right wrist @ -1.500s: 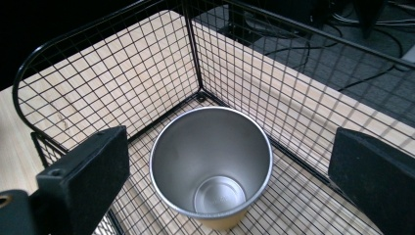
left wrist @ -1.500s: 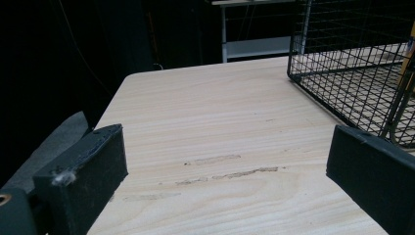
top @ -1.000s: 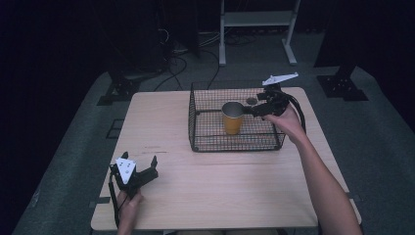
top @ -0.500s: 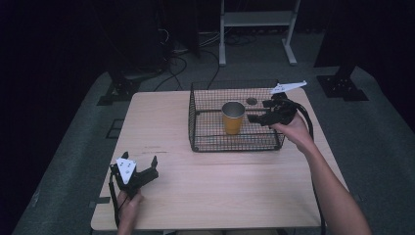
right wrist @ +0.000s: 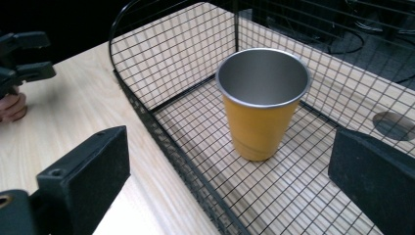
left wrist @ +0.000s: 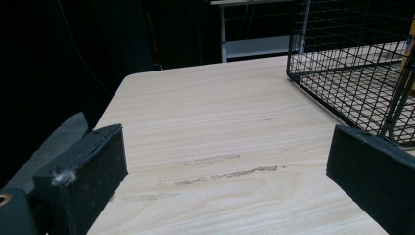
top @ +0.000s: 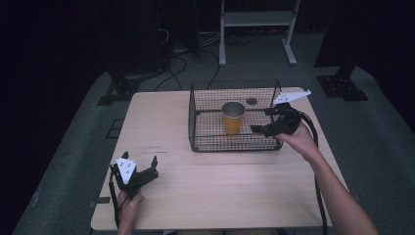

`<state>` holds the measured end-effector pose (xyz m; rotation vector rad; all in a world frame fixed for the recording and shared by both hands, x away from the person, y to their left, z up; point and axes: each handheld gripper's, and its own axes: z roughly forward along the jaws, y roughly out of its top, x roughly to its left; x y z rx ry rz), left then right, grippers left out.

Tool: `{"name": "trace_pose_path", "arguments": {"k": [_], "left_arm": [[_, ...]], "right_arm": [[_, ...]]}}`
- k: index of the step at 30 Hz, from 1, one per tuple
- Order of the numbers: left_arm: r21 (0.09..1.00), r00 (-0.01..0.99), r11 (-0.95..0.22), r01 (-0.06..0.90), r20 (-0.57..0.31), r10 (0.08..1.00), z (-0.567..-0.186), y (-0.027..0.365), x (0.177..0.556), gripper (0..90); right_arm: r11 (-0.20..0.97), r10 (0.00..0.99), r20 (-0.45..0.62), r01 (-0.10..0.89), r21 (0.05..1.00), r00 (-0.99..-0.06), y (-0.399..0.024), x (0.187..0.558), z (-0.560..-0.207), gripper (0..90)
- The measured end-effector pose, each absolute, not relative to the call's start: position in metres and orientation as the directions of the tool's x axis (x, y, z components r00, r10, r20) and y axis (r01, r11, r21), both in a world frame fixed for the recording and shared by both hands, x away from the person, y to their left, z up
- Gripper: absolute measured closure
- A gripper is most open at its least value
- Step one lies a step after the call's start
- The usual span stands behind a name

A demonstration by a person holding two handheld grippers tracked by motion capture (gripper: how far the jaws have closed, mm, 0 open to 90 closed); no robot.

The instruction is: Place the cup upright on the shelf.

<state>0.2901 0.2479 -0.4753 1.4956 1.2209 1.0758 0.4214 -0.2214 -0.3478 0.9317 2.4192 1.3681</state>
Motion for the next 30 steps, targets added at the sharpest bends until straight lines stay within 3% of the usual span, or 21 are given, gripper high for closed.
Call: {"name": "trace_pose_path", "arguments": {"k": [30], "left_arm": [[0.972, 0.136, -0.11, 0.205, 0.083, 0.987, -0.475, 0.248, 0.29, 0.8]], "right_arm": [[0.391, 0.55, 0.11, 0.372, 0.842, -0.828, -0.225, 0.367, -0.369, 1.4]]}}
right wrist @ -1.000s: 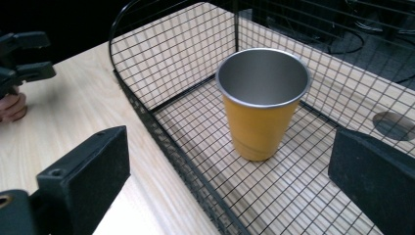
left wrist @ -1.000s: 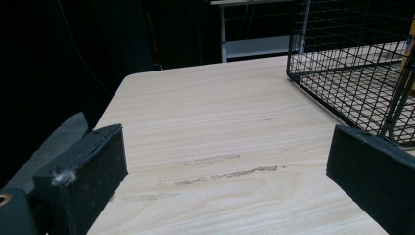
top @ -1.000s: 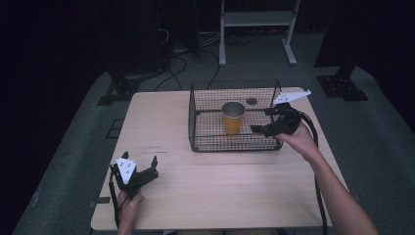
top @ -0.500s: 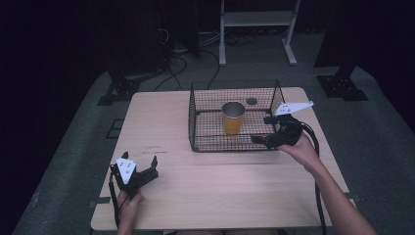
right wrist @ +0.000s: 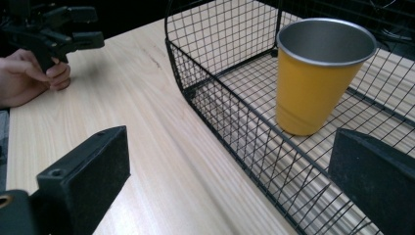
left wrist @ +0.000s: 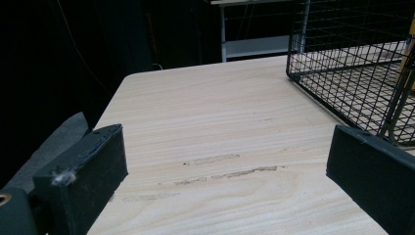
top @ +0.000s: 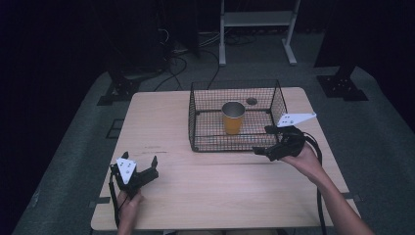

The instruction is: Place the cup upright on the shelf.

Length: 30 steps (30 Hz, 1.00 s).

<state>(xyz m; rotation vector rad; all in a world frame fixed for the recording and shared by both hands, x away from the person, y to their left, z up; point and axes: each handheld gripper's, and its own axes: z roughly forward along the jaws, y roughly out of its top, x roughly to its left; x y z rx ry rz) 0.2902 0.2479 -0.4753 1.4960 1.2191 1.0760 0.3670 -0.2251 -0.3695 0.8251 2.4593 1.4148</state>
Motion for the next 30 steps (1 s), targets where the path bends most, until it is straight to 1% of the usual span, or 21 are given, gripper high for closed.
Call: {"name": "trace_pose_path", "arguments": {"k": [12, 21, 26, 30], "left_arm": [[0.972, 0.136, -0.11, 0.206, 0.083, 0.987, -0.475, 0.248, 0.29, 0.8], [0.972, 0.136, -0.112, 0.206, 0.085, 0.987, -0.475, 0.247, 0.29, 0.8], [0.972, 0.136, -0.113, 0.206, 0.086, 0.987, -0.475, 0.247, 0.29, 0.8], [0.972, 0.136, -0.114, 0.205, 0.087, 0.987, -0.475, 0.247, 0.29, 0.8]], "right_arm": [[0.399, 0.534, 0.124, 0.379, 0.835, -0.836, -0.228, 0.347, -0.386, 1.4], [0.406, 0.538, 0.132, 0.393, 0.825, -0.833, -0.233, 0.341, -0.396, 1.4], [0.404, 0.541, 0.139, 0.401, 0.822, -0.829, -0.236, 0.338, -0.401, 1.4], [0.378, 0.547, 0.156, 0.409, 0.831, -0.823, -0.241, 0.334, -0.406, 1.4]]}}
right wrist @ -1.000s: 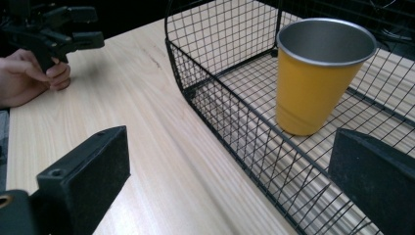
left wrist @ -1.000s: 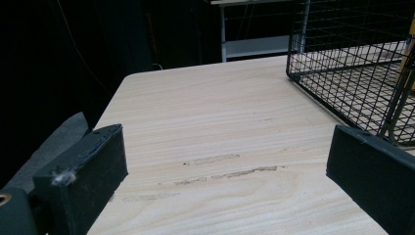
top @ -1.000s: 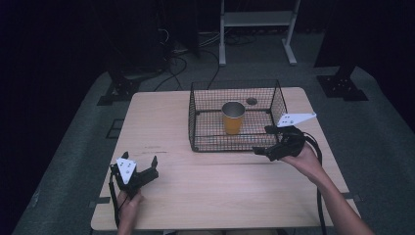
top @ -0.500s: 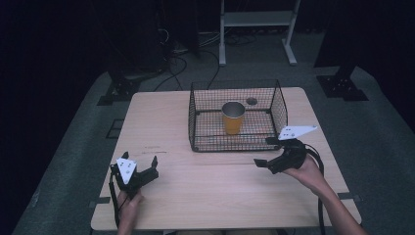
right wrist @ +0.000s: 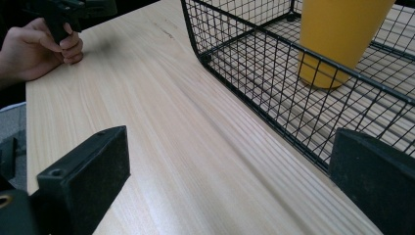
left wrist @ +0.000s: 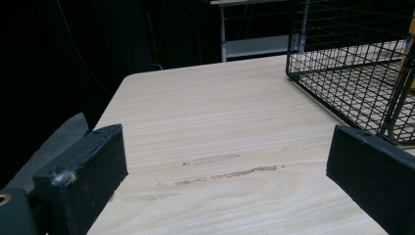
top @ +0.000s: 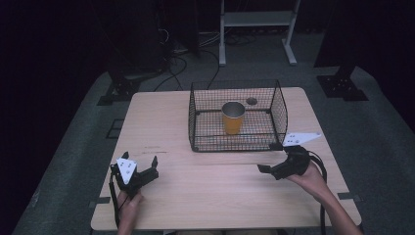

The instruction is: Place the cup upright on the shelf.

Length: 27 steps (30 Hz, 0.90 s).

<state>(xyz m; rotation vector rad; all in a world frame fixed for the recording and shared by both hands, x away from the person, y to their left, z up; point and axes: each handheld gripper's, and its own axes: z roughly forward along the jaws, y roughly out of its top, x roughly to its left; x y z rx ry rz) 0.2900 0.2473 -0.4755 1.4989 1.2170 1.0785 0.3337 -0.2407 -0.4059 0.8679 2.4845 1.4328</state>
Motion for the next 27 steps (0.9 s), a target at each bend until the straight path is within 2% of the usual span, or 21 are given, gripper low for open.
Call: {"name": "trace_pose_path", "arguments": {"k": [25, 27], "left_arm": [[0.97, 0.135, -0.123, 0.208, 0.096, 0.986, -0.476, 0.246, 0.29, 0.8], [0.97, 0.136, -0.126, 0.207, 0.098, 0.986, -0.476, 0.246, 0.29, 0.8]], "right_arm": [[0.289, 0.608, 0.222, 0.473, 0.832, -0.762, -0.267, 0.308, -0.44, 1.7], [0.261, 0.627, 0.233, 0.482, 0.837, -0.744, -0.272, 0.3, -0.447, 6.9]]}}
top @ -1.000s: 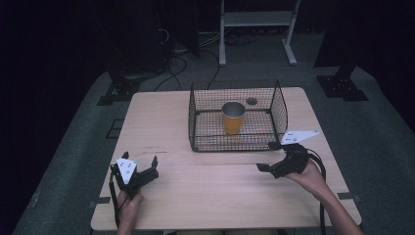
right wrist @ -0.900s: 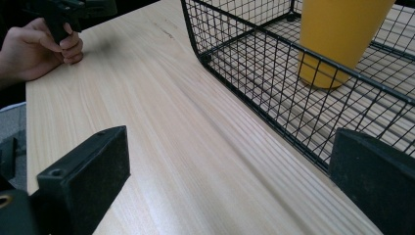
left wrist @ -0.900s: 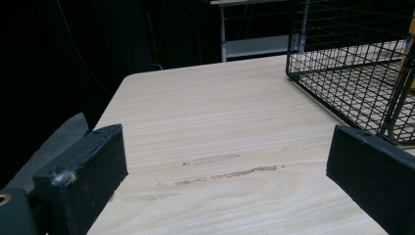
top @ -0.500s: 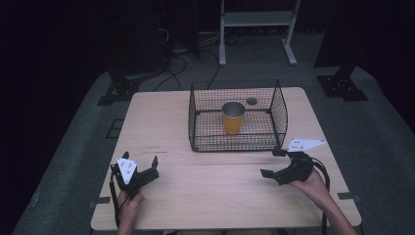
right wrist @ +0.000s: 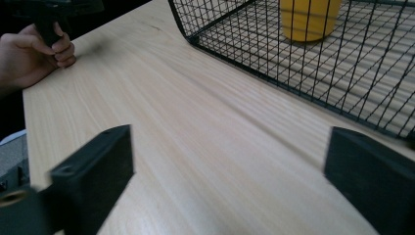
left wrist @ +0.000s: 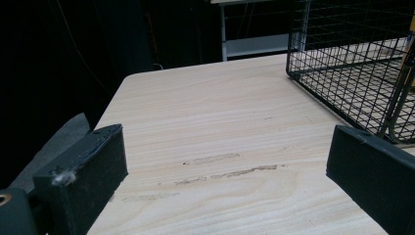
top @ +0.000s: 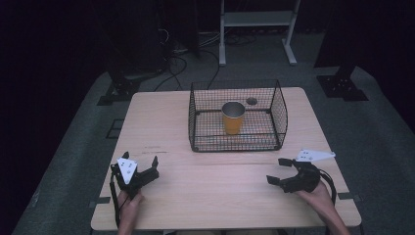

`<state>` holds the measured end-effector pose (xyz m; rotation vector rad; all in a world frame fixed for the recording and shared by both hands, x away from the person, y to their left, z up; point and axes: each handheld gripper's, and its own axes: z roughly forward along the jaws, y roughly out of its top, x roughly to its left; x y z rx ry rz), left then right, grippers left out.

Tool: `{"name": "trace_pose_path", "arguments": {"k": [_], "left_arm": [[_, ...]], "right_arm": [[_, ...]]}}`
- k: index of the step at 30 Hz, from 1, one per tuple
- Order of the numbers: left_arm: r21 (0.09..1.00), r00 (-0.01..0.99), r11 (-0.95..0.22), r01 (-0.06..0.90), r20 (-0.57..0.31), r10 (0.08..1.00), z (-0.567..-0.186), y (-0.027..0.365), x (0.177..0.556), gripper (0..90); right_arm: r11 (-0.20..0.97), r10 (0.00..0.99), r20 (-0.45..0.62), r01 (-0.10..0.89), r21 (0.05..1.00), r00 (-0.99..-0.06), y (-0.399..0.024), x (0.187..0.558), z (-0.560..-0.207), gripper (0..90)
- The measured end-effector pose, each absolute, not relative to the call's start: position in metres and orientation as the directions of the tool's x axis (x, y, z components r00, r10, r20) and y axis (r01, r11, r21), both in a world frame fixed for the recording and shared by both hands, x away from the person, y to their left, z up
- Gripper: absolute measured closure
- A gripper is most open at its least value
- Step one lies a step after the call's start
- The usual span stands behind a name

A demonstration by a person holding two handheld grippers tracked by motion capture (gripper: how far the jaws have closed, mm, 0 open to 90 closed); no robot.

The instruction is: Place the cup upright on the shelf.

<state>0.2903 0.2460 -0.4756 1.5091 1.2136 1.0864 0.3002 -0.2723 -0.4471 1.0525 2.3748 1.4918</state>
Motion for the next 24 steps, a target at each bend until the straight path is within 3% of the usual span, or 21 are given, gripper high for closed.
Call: {"name": "trace_pose_path", "arguments": {"k": [11, 24], "left_arm": [[0.97, 0.136, -0.128, 0.207, 0.101, 0.986, -0.476, 0.246, 0.29, 0.8], [0.97, 0.134, -0.125, 0.209, 0.098, 0.986, -0.476, 0.246, 0.29, 0.8]], "right_arm": [[0.159, 0.661, 0.277, 0.491, 0.856, -0.697, -0.29, 0.276, -0.463, 6.9], [0.12, 0.695, 0.273, 0.481, 0.868, -0.666, -0.297, 0.262, -0.475, 7.0]]}}
